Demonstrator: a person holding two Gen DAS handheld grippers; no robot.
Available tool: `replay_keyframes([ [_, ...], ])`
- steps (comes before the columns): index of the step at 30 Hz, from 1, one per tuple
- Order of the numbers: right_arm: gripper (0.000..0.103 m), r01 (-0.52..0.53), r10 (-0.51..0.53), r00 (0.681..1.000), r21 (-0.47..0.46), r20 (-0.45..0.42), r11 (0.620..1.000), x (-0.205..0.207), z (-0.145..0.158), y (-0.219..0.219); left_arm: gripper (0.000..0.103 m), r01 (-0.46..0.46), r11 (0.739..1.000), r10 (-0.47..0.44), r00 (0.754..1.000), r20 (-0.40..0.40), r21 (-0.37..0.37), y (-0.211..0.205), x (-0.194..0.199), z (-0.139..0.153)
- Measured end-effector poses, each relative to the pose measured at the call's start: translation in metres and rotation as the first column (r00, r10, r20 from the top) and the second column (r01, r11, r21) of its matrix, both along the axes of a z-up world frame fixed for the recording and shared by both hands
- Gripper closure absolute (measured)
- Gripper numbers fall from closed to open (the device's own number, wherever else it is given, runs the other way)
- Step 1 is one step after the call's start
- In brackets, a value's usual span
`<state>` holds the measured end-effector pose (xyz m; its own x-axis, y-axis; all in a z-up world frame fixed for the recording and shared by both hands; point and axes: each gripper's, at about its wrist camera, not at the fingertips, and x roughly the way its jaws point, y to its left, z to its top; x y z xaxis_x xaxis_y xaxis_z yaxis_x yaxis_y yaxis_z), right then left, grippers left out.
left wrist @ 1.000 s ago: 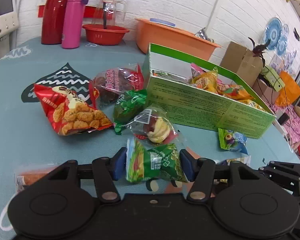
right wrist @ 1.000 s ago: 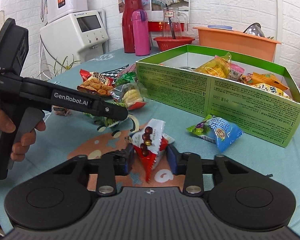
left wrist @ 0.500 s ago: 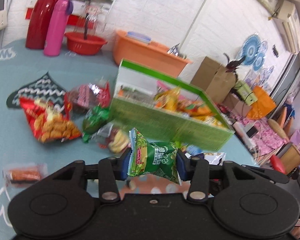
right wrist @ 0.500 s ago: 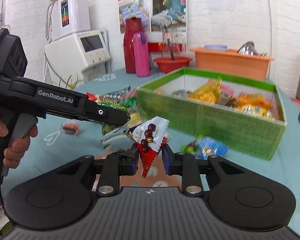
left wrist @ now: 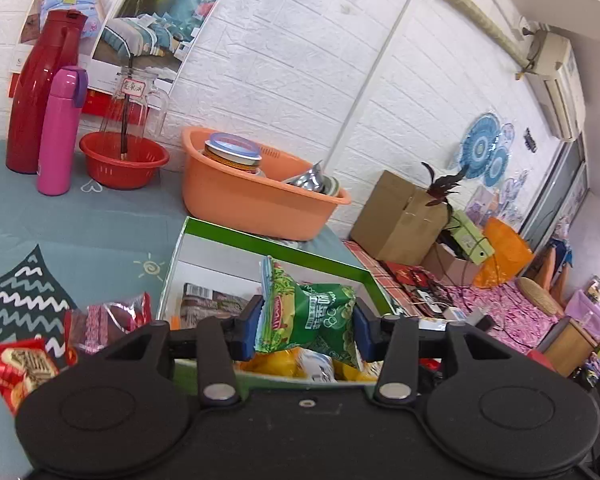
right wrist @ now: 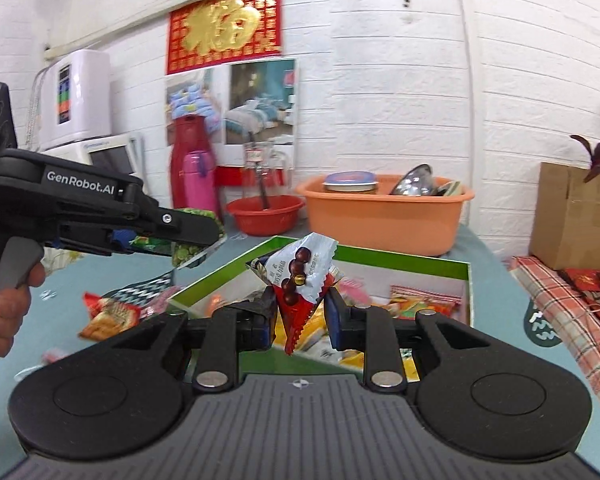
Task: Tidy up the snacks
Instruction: 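Carry the green bag and chocolate snack into the green box and release both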
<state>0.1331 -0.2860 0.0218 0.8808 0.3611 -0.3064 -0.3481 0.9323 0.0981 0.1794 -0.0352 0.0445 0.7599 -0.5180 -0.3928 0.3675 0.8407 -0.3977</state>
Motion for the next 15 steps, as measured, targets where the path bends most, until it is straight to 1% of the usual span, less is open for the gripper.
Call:
replay_keyframes([
  [3, 0.059, 0.030, -0.030, 1.000, 0.004, 0.000, 1.000, 0.015, -0.006, -0.002, 0.022, -0.006, 1.000, 0.006, 1.000, -0.019, 0.002, -0.003, 0.018, -0.008],
  [7, 0.058, 0.053, -0.053, 0.998, 0.006, -0.014, 0.999, 0.033, -0.018, -0.001, 0.021, -0.019, 0.999, 0.021, 0.998, -0.055, 0.028, -0.009, 0.037, -0.023],
  [9, 0.054, 0.057, -0.057, 0.998, 0.003, -0.022, 0.998, 0.041, -0.027, 0.001, 0.014, -0.018, 0.999, 0.021, 0.997, -0.075, 0.037, -0.011, 0.046, -0.032],
  [10, 0.049, 0.055, -0.055, 0.998, -0.006, -0.024, 0.998, 0.044, -0.032, 0.003, 0.003, -0.017, 0.999, 0.021, 0.996, -0.083, 0.042, -0.011, 0.049, -0.037],
  [11, 0.030, 0.053, -0.054, 0.998, -0.024, -0.031, 0.998, 0.046, -0.037, 0.004, 0.000, -0.014, 0.999, 0.018, 0.995, -0.093, 0.044, -0.011, 0.050, -0.042],
  [12, 0.006, 0.056, -0.058, 0.998, -0.042, -0.036, 0.998, 0.047, -0.041, 0.006, 0.000, -0.012, 0.999, 0.017, 0.995, -0.102, 0.045, -0.011, 0.051, -0.046],
  [13, 0.000, 0.061, -0.063, 0.998, -0.054, -0.030, 0.997, 0.045, -0.044, 0.006, 0.000, -0.013, 0.999, 0.018, 0.995, -0.103, 0.044, -0.010, 0.050, -0.049],
  [15, 0.000, 0.064, -0.065, 0.998, -0.071, -0.017, 0.995, 0.041, -0.047, 0.007, 0.000, -0.021, 0.999, 0.026, 0.994, -0.104, 0.045, -0.007, 0.047, -0.052],
])
